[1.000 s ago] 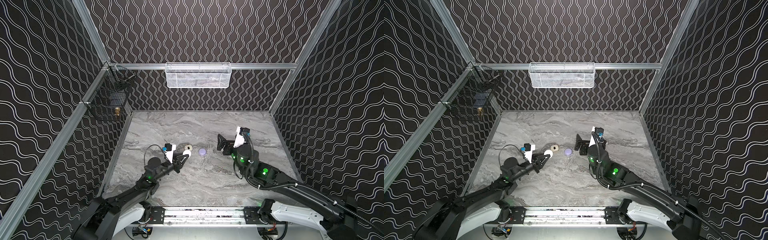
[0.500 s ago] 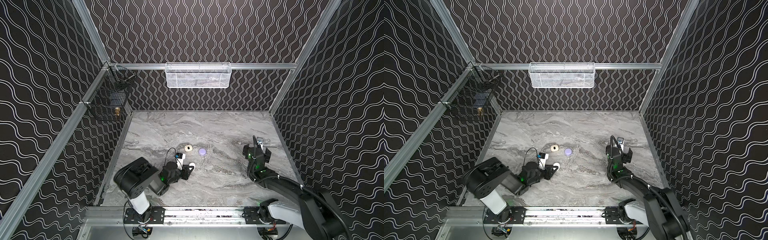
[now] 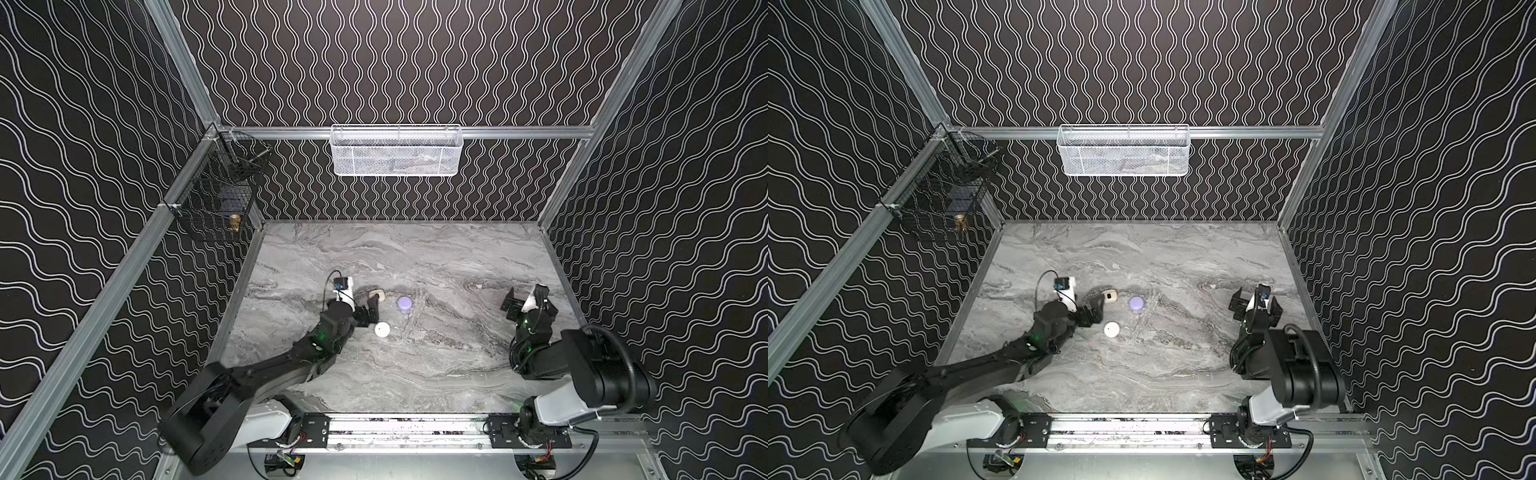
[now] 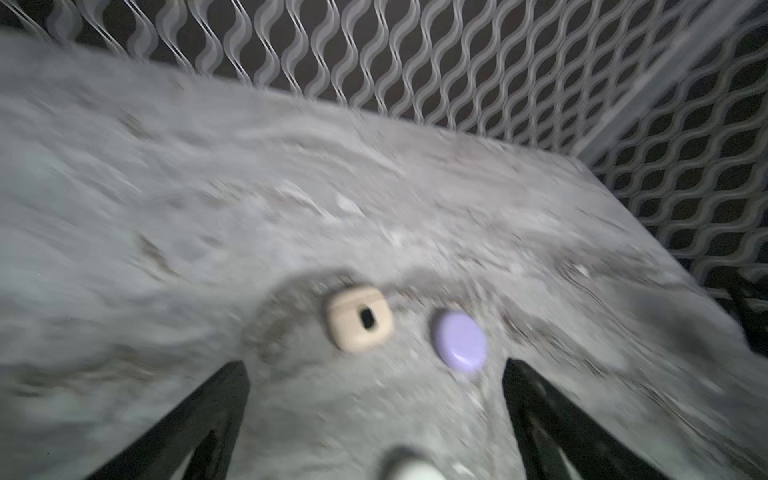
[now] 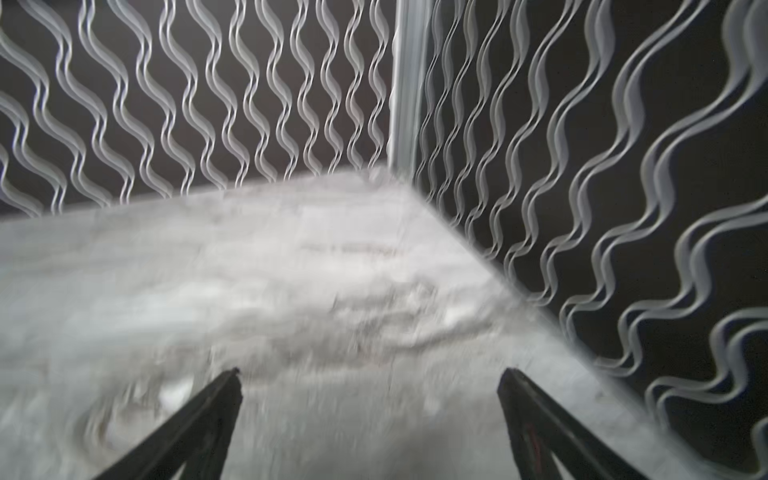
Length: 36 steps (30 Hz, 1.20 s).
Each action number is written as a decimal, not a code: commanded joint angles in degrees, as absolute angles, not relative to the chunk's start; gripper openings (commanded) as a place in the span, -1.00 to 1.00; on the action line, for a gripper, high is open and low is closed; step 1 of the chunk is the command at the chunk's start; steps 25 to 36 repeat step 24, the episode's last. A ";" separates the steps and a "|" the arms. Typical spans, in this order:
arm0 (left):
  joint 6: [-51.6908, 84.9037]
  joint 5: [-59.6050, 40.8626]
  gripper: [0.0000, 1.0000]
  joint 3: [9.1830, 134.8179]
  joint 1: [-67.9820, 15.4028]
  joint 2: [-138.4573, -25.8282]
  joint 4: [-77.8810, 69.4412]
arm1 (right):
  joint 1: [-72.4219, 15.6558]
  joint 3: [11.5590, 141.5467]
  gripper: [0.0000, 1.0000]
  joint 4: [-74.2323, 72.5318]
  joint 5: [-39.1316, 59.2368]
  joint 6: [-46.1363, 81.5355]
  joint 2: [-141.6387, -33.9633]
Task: Insert the wireless bluetooth earbuds into the charging case
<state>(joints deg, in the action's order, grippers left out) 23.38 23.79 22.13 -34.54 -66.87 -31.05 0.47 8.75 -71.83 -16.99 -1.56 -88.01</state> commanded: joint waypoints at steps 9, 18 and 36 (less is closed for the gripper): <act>-5.49 31.52 0.97 15.91 -14.31 -81.84 -56.93 | 0.63 13.03 0.99 -72.44 -12.54 0.66 -88.47; -5.57 16.80 0.97 19.08 -8.23 -96.04 -64.81 | 0.70 14.46 0.99 -68.96 -11.35 0.73 -88.35; -4.20 16.88 0.98 20.05 -7.56 -95.78 -62.26 | 0.63 13.55 1.00 -71.35 -10.70 -0.08 -88.42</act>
